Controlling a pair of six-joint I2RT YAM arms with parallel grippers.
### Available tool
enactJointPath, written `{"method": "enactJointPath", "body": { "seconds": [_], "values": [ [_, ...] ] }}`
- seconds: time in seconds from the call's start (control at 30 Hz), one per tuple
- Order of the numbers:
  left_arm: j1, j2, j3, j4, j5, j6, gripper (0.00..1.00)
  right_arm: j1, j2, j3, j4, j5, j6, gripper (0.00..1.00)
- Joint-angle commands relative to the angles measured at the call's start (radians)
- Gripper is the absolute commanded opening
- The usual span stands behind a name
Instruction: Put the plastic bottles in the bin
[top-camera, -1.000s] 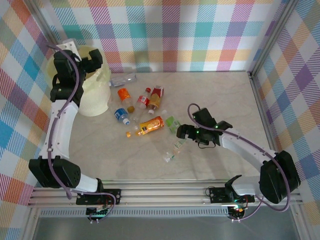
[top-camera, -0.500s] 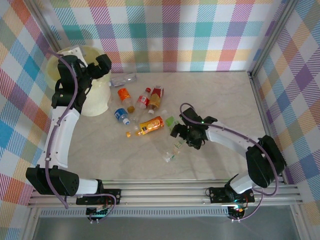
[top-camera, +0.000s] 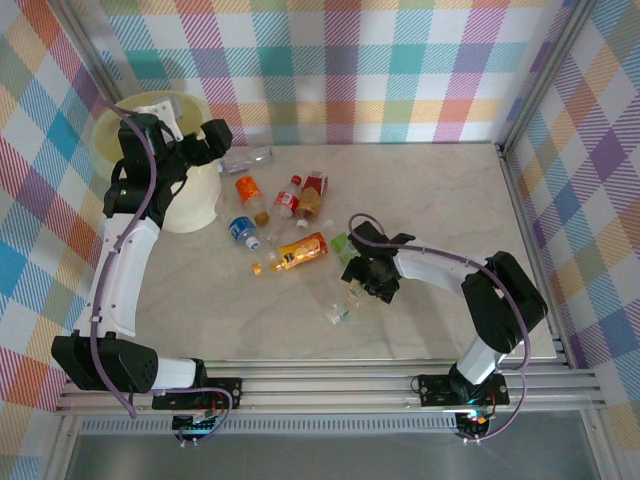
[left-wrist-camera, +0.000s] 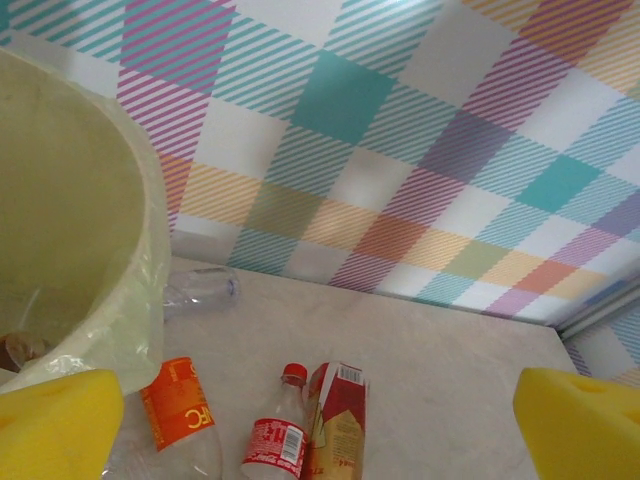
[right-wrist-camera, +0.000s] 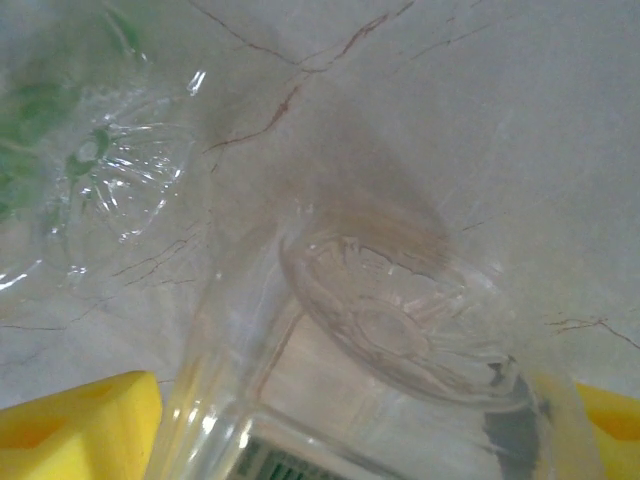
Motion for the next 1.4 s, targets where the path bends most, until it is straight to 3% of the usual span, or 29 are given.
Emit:
{"method": "enactJointPath", "body": {
  "seconds": [0.0, 0.33, 0.6, 0.73, 1.03, 1.3, 1.37],
  "values": [
    [-0.016, -0.032, -0.013, -0.006, 0.044, 0.025, 1.0, 0.002, -0.001, 0.007, -0.007, 0.029, 0.008, 0.8],
    [-0.044, -0.035, -0.005, -0.013, 0.081, 0.031, 1.0, -0.004, -0.096, -0.075, 0.058, 0.086, 0.011, 0.58],
    [-0.106, -0.044, -0.029, 0.012, 0.151, 0.019, 1.0, 0.0, -0.294, -0.137, 0.111, 0.118, -0.068, 0.4],
    [-0.183, -0.045, -0.05, 0.013, 0.165, 0.011, 1.0, -0.005, -0.385, -0.156, 0.19, 0.13, -0.125, 0.39],
    [-0.398, -0.041, -0.118, -0.018, 0.142, 0.065, 1.0, -0.109, -0.487, -0.151, 0.487, 0.006, -0.265, 0.34],
    [-0.516, -0.041, -0.24, 0.08, 0.19, 0.067, 1.0, -0.195, -0.497, -0.06, 0.557, -0.112, -0.301, 0.35],
    [-0.535, -0.038, -0.3, 0.173, 0.218, 0.054, 1.0, -0.201, -0.5, -0.043, 0.562, -0.112, -0.272, 0.36]
  ]
}}
